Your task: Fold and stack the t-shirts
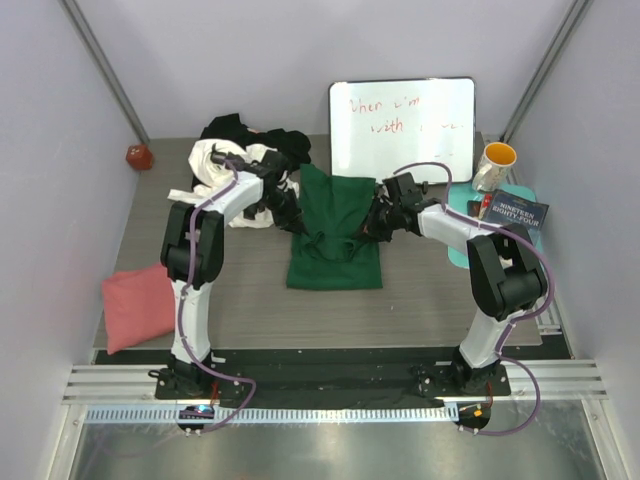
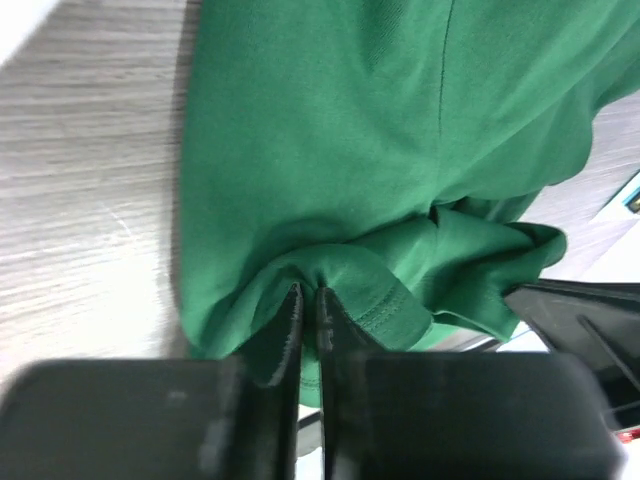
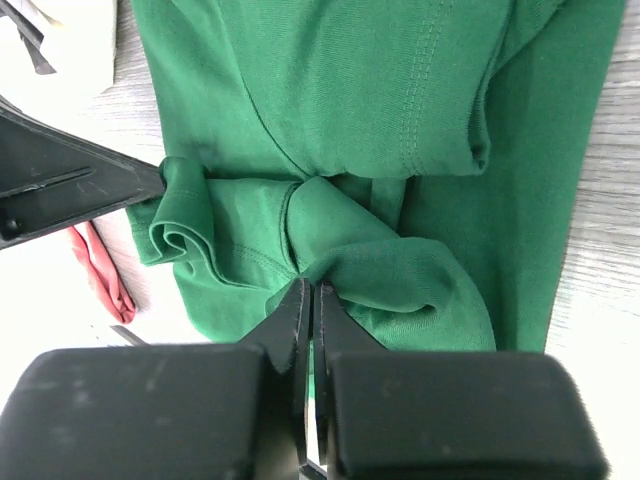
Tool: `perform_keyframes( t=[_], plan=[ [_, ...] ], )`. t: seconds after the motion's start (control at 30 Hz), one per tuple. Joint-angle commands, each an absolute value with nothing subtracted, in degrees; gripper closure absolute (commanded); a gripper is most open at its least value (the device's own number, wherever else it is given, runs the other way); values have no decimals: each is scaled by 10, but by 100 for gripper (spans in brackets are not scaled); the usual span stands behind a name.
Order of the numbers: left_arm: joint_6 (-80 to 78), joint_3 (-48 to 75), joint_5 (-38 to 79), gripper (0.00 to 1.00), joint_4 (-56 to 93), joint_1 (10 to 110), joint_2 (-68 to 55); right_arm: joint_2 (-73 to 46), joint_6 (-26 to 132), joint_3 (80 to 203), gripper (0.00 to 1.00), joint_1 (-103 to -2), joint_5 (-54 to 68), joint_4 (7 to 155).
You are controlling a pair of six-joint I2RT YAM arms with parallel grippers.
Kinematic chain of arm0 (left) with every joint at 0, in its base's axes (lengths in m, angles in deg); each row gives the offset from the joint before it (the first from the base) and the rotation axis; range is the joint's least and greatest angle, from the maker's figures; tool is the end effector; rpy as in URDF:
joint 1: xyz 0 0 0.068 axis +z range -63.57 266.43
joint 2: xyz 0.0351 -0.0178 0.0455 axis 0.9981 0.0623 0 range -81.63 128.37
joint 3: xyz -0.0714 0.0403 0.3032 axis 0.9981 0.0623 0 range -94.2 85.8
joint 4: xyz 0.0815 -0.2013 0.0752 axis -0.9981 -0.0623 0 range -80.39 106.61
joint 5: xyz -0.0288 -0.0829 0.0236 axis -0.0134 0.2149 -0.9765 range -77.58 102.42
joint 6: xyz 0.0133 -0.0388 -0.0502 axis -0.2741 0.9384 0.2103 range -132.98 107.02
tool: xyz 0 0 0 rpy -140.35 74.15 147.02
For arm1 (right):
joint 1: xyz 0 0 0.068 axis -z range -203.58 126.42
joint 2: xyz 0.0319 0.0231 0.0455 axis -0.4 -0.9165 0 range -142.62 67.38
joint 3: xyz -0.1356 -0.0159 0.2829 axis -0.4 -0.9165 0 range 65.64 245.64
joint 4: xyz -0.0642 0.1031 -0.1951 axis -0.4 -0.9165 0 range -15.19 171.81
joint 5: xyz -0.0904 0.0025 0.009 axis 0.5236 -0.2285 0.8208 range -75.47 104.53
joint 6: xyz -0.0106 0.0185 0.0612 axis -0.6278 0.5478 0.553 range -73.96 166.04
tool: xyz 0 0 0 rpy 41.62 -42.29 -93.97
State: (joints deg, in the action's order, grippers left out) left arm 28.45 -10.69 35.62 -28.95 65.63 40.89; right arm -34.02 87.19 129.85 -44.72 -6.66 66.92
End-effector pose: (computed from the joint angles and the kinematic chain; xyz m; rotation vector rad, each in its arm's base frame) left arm 0.4029 -0.1743 0.2190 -0.4359 2.9477 -0.7730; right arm 0.3285 0.1467 0.2386 0.2895 2.6116 0.8857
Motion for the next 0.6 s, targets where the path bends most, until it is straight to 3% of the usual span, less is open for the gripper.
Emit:
perform_keyframes(
  t=[0.0,0.57],
  plan=[
    [278,-125,374,100,-271,655,407,-342,880,1319,99,-449,-81,688],
    [340,-135,352,100,-287,712,398,-361,947,1316,99,-354,-84,690]
  ],
)
